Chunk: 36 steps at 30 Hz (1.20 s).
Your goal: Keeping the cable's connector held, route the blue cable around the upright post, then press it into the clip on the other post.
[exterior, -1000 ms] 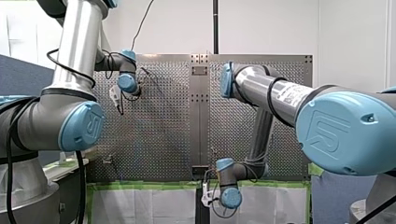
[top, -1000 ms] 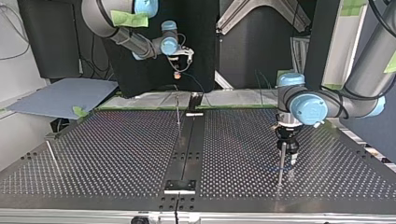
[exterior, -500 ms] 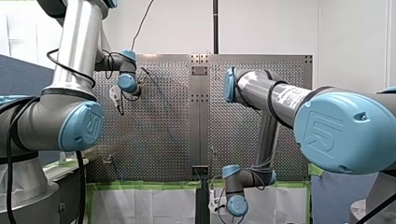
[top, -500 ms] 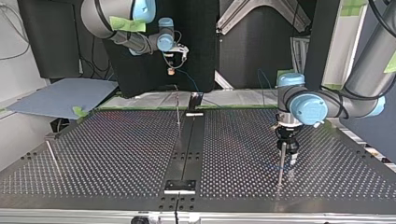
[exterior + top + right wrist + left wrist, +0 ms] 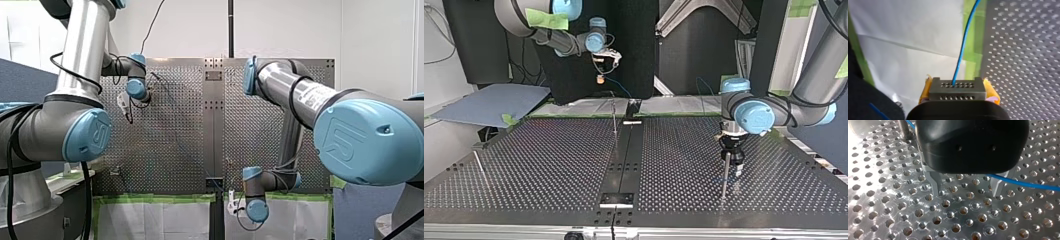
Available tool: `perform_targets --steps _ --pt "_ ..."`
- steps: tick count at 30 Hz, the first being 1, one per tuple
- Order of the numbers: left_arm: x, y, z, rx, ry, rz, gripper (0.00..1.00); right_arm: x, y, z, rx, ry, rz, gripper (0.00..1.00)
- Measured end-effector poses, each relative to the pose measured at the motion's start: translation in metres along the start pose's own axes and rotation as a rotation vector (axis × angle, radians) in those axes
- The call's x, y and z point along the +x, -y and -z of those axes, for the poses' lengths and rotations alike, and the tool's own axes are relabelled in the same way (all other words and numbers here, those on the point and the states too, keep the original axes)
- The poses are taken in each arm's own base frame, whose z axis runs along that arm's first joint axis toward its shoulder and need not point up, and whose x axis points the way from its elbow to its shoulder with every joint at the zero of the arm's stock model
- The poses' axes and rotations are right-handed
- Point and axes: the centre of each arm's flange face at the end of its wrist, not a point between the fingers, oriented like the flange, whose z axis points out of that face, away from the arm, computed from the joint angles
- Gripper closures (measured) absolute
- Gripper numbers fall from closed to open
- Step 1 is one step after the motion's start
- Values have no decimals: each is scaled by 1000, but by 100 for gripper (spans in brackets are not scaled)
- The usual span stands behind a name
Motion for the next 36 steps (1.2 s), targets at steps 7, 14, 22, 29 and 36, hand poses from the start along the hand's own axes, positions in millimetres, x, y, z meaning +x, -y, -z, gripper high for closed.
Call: perform_targets --steps 7,14,22,29,36 --pt "0 -1 0 -8 0 10 2 26 2 15 3 -64 1 100" --pt "0 -2 0 -16 3 24 2 47 -3 31 -4 -85 -1 100" --pt "0 -2 1 -16 2 37 2 66 -10 48 -7 -99 -10 100" --pt "0 -2 1 -18 -2 40 2 81 -14 65 -3 -110 -13 100" --pt "0 -2 1 -19 -2 41 2 105 -15 80 10 -144 -25 100"
